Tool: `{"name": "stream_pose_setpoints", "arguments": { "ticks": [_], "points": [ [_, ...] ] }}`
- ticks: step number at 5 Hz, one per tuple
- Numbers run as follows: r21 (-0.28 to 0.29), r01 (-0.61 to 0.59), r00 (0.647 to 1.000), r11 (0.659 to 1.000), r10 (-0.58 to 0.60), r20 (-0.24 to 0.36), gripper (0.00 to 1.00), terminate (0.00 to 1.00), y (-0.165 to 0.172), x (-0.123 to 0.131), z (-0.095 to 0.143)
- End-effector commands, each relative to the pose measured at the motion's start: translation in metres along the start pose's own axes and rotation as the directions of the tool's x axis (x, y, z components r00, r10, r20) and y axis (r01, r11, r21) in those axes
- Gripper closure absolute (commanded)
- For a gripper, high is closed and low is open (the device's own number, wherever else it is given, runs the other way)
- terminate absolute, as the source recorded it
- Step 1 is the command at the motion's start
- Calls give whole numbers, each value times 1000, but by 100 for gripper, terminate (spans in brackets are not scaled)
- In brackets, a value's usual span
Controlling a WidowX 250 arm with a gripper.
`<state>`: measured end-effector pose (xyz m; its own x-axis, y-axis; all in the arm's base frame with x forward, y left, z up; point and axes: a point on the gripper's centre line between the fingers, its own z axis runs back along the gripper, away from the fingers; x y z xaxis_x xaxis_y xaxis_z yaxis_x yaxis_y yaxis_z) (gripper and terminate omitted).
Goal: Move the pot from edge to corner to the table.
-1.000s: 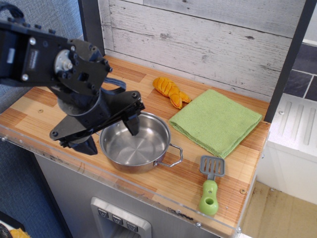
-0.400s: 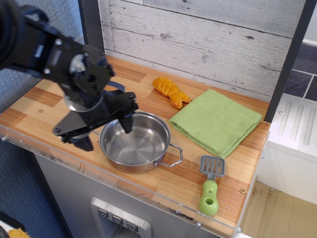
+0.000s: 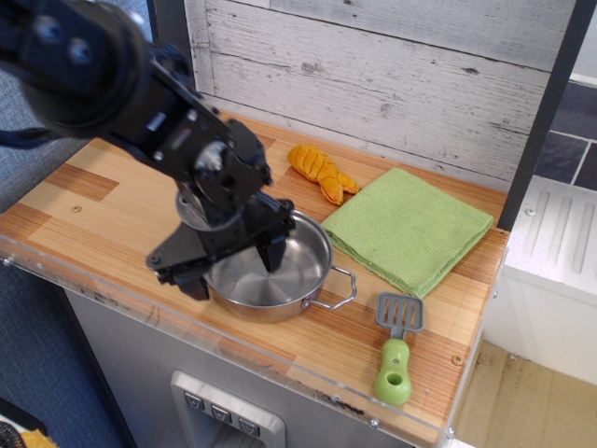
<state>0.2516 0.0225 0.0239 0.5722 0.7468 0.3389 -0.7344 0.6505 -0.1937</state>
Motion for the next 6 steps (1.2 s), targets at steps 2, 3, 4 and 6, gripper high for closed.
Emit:
{"name": "stream_pose_setpoints", "arguments": {
  "ticks": [2, 3, 4, 6],
  "points": [
    [21, 52, 998, 998, -53, 33, 100, 0, -12, -10, 5],
    [16, 53, 998, 998, -54, 33, 100, 0, -13, -11, 11],
    [4, 60, 997, 998, -60, 40, 100, 0, -13, -10, 17],
    [-30, 67, 996, 997, -65, 55, 100, 0, -12, -4, 35]
  ]
}}
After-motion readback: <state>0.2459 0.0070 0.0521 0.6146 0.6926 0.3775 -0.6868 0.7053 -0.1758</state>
